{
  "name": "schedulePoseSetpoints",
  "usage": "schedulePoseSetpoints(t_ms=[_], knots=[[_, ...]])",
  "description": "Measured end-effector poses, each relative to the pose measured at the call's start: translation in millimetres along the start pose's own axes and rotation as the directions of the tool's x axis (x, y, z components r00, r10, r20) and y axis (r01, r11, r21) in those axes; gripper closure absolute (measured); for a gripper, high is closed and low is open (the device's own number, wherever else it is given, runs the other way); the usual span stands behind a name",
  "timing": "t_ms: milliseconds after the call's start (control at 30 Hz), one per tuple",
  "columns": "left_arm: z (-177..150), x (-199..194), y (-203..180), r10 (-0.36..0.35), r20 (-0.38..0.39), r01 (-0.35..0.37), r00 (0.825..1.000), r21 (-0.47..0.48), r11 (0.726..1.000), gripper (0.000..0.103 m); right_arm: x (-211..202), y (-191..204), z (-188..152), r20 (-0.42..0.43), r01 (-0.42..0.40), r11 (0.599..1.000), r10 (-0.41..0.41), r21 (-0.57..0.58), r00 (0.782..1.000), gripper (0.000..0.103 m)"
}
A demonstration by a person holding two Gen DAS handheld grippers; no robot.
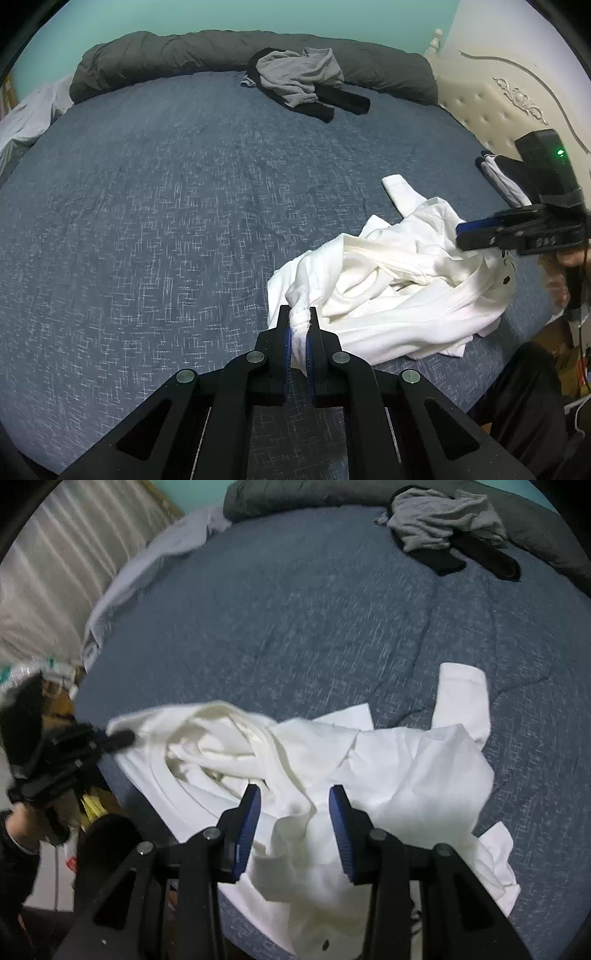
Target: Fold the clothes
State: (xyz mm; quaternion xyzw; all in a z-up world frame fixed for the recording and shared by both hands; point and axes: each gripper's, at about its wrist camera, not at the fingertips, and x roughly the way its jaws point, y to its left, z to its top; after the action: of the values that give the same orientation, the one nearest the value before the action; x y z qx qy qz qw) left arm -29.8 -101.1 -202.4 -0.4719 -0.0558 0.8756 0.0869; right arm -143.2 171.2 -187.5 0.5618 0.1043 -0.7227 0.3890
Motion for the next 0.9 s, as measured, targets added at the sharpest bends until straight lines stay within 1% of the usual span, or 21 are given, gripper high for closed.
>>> schedulePoseSetpoints(t_ms=[133,167,200,233,333,467,567,667,767,900], knots=[[-1,0,0,0.000,0.001,0.000,1.000,0.000,1.000,0.096,23,10,-3,-0.072,0.035,0.998,-0.039,-0.052,0.997,0.064],[-1,0,0,-0.001,0.001,0.001,1.000,-0.001,1.000,0.096,28,11,-4,-0.084,0.041,0.997,-0.046,-0.061,0.995,0.068],[-1,1,1,-0.001,0.001,0.001,1.000,-0.002,1.000,0.096,31,12,-6,-0.092,0.053,0.996,-0.060,-0.070,0.994,0.075],[-1,1,2,-0.001,0.000,0.001,1.000,-0.003,1.000,0.096,34,13,-7,-0.095,0.064,0.995,-0.072,-0.079,0.993,0.088],[-2,0,5,0.000,0.001,0.000,1.000,-0.007,1.000,0.096,31,14,-8,-0.068,0.086,0.992,-0.093,-0.095,0.993,0.097],[-1,-2,4,-0.001,0.012,0.001,1.000,-0.007,1.000,0.096,13,11,-5,-0.004,0.116,0.988,-0.117,-0.098,0.993,0.099],[2,-5,0,0.001,0.023,-0.001,1.000,-0.003,1.000,0.096,-6,7,-3,0.058,0.157,0.983,-0.152,-0.090,0.987,0.099],[7,-8,-8,0.003,0.043,-0.003,0.999,0.009,1.000,0.096,-27,1,-3,0.117,0.184,0.980,-0.175,-0.073,0.978,0.099],[13,-12,-19,0.008,0.062,-0.010,0.998,0.029,1.000,0.096,-50,-6,-2,0.171,0.218,0.974,-0.206,-0.058,0.964,0.099],[22,-18,-35,0.006,0.085,-0.011,0.996,0.060,0.998,0.096,-75,-16,-2,0.214,0.248,0.968,-0.234,-0.040,0.948,0.099]])
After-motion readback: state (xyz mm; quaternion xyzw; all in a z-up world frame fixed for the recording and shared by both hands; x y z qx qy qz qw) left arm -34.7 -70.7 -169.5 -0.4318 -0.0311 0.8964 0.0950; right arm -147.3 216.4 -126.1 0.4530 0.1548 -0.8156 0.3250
